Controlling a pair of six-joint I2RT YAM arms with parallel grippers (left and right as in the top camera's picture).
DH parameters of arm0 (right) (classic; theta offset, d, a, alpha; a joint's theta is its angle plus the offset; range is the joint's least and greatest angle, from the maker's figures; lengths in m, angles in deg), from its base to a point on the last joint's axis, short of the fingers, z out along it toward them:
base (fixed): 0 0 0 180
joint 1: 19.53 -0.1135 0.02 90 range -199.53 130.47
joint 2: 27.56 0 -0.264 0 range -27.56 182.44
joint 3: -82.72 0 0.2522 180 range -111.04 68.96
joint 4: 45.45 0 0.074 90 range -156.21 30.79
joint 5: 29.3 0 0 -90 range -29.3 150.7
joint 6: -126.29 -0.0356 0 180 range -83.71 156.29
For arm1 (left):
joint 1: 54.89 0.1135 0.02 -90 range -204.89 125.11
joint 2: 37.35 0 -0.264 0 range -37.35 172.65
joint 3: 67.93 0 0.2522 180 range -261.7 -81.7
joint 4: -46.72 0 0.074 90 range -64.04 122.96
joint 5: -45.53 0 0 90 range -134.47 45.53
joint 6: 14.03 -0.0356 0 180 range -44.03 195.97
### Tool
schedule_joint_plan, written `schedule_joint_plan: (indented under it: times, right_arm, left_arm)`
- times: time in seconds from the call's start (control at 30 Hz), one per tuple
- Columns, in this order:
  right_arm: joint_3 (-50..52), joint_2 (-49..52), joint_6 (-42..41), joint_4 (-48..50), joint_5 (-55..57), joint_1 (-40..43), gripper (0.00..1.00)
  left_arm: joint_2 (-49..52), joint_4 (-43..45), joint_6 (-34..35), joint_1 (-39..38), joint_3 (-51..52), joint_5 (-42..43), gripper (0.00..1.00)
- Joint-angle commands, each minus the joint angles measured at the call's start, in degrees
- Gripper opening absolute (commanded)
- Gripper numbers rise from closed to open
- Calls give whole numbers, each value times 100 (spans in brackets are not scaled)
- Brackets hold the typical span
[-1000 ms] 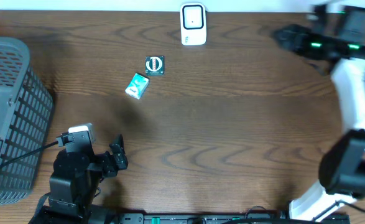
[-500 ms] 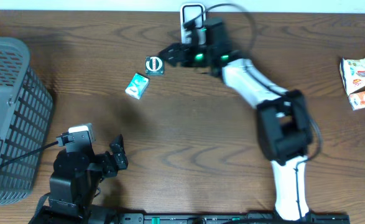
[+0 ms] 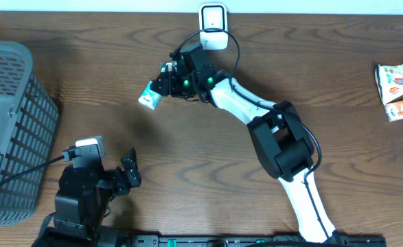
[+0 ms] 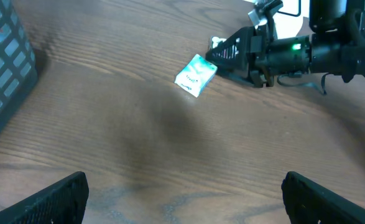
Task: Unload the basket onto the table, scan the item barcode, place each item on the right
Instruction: 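Move the right gripper to the teal tissue pack, then grasp the teal tissue pack with the right gripper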
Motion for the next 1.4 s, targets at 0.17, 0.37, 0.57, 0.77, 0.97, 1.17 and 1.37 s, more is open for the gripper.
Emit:
schedule_joint_plan:
  times: [0.17, 0.37, 0.57, 0.77, 0.97, 1.17, 1.37]
  right_arm:
    - [-131, 44, -426, -503, 1469, -503, 54]
    - [-131, 44, -564, -505, 1810, -627, 45]
    - [-131, 44, -551, -509, 2140, -605, 32]
    - [-131, 28, -109, -533, 1803, -413, 8]
    - [-131, -205, 192, -1296, 1088, 50, 1]
    - [-131, -686, 1360, -2527, 802, 448, 1]
    - [-131, -1082, 2697, -3904, 828, 675, 11]
  left_arm:
    - [-9, 9, 28, 2, 7, -74, 98]
    - [-9, 9, 28, 0, 7, -74, 98]
    - [-9, 9, 28, 0, 7, -74, 98]
    - [-9, 9, 28, 2, 7, -74, 98]
    - [-9, 9, 28, 0, 7, -74, 98]
    - [-9, 9, 28, 0, 7, -74, 98]
    - [-9, 9, 28, 2, 7, -74, 98]
